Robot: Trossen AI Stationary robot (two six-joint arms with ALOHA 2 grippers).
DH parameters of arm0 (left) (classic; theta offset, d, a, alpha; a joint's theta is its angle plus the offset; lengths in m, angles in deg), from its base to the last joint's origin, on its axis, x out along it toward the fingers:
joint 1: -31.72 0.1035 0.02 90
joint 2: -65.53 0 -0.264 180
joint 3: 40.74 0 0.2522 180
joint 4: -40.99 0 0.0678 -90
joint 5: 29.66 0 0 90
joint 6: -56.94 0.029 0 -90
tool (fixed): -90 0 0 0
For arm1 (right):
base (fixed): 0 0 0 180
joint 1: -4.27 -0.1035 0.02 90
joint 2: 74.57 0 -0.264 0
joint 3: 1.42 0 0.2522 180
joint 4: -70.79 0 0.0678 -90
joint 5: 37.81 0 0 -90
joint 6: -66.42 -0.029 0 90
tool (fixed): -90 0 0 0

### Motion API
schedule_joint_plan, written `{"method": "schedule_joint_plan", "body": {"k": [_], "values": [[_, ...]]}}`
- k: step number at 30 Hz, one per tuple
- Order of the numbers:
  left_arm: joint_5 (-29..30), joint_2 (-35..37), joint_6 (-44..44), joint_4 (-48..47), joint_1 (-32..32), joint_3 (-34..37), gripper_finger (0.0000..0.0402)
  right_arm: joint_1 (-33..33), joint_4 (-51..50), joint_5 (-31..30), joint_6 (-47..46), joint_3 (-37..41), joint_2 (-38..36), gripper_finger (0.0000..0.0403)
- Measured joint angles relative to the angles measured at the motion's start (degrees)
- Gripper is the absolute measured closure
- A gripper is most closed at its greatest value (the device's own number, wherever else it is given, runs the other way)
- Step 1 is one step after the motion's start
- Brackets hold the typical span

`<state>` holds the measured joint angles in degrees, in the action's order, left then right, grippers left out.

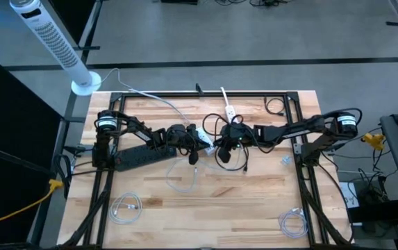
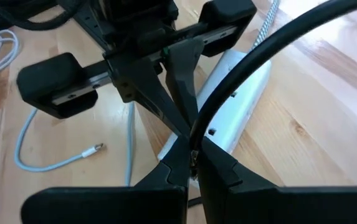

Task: Insert USB
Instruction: Insert the left black USB cable into the left white outlet

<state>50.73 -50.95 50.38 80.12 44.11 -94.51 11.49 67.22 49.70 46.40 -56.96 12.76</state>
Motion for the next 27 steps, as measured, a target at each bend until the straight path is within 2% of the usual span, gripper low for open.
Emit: {"method": "schedule_joint_plan", "body": {"k": [12, 21, 27], "values": [[0.5, 0.0, -0.6, 0.0, 0.0, 0.0, 0.0401, 0.3, 2.3, -0.5, 1.5, -0.5, 0.4, 0.0400], [0.4, 0.0, -0.6, 0.0, 0.0, 0.0, 0.0402, 0.5, 3.7, -0.7, 3.4, -1.6, 4.4, 0.0400], [0.3, 0.0, -0.6, -0.1, 0.0, 0.0, 0.0402, 0.6, 4.0, -0.7, 4.2, -1.6, 4.3, 0.0400]]}}
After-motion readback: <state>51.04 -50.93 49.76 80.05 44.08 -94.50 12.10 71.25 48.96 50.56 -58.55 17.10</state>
